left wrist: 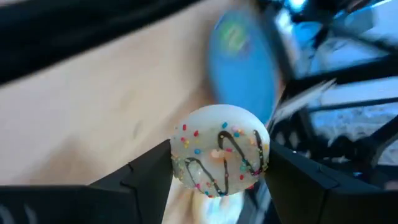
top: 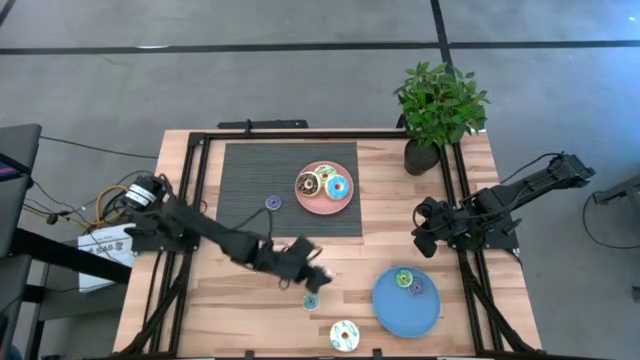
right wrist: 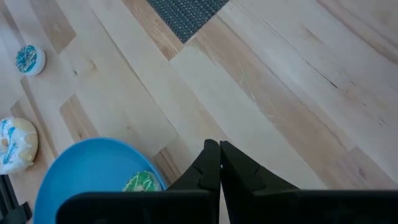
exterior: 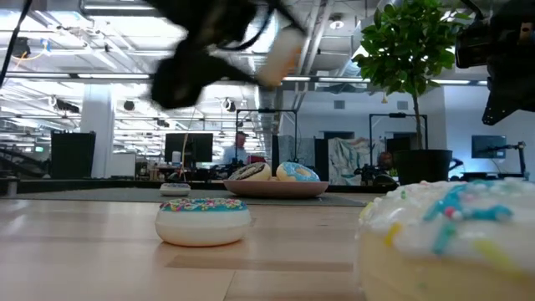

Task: Pick & Place donuts
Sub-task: Put the small white donut on the blue plate

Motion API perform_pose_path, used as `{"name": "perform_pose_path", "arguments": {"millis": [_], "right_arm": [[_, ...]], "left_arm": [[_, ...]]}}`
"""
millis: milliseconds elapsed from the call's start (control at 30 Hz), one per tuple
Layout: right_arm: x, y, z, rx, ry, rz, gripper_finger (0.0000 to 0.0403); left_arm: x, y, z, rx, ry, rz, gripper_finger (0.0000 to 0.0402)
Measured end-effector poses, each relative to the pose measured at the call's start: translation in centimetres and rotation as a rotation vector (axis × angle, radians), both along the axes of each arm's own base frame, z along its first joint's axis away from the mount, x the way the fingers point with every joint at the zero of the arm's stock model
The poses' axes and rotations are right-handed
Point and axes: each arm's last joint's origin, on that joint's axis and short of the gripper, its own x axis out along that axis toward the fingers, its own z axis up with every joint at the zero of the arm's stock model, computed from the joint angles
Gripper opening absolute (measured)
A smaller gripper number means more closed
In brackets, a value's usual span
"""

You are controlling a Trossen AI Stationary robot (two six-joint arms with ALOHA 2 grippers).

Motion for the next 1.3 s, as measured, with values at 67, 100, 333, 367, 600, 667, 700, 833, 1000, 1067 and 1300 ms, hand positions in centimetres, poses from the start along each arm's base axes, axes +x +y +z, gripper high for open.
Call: {"name": "perform_pose_path", "arguments": {"millis": [67, 100, 333, 367, 600, 667, 700, 833, 1000, 1067, 1300], "right_arm": [[0.0, 0.0, 0.0, 0.001, 0.001, 0.002, 0.0000], [0.0, 0.0, 0.0, 0.001, 0.001, 0.003, 0.0000], [0.0, 0.0, 0.0, -0.018, 0.004, 0.041, 0.0000], [0.0, 0.0, 0.0, -0.019, 0.006, 0.041, 0.0000], [-0.2, -0.1, -0.1, -0.040, 0.022, 0.063, 0.0000], [-0.3, -0.1, -0.1, -0.061, 0.031, 0.091, 0.0000], [-0.3, -0.1, -0.1, -0.068, 0.032, 0.103, 0.0000], [-0.6, -0.3, -0.3, -0.086, 0.071, 0.109, 0.0000], [-1.0, -0.4, -0.5, -0.101, 0.114, 0.110, 0.0000], [-1.0, -0.4, -0.5, -0.101, 0.113, 0.110, 0.0000], [-1.0, -0.4, -0.5, -0.099, 0.110, 0.110, 0.0000]], "left_arm": [[1.2, 1.0, 1.6, 0.077, -0.060, 0.008, 0.0226], [1.7, 1.4, 2.5, 0.119, -0.084, 0.010, 0.0226], [6.6, 2.9, 7.6, 0.399, -0.131, 0.005, 0.0226], [7.7, 2.8, 7.8, 0.434, -0.107, -0.012, 0.0226], [14.8, 1.5, 5.9, 0.619, 0.152, -0.231, 0.0226], [16.4, 1.1, 4.4, 0.654, 0.205, -0.274, 0.0226], [17.1, 0.8, 3.7, 0.658, 0.222, -0.303, 0.0226], [19.3, -0.2, 0.3, 0.562, 0.132, -0.390, 0.0226], [19.8, -0.9, -2.4, 0.479, 0.143, -0.406, 0.0226], [19.8, -1.2, -3.4, 0.487, 0.164, -0.413, 0.0226], [19.9, -1.8, -4.7, 0.620, 0.167, -0.427, 0.0226]]}}
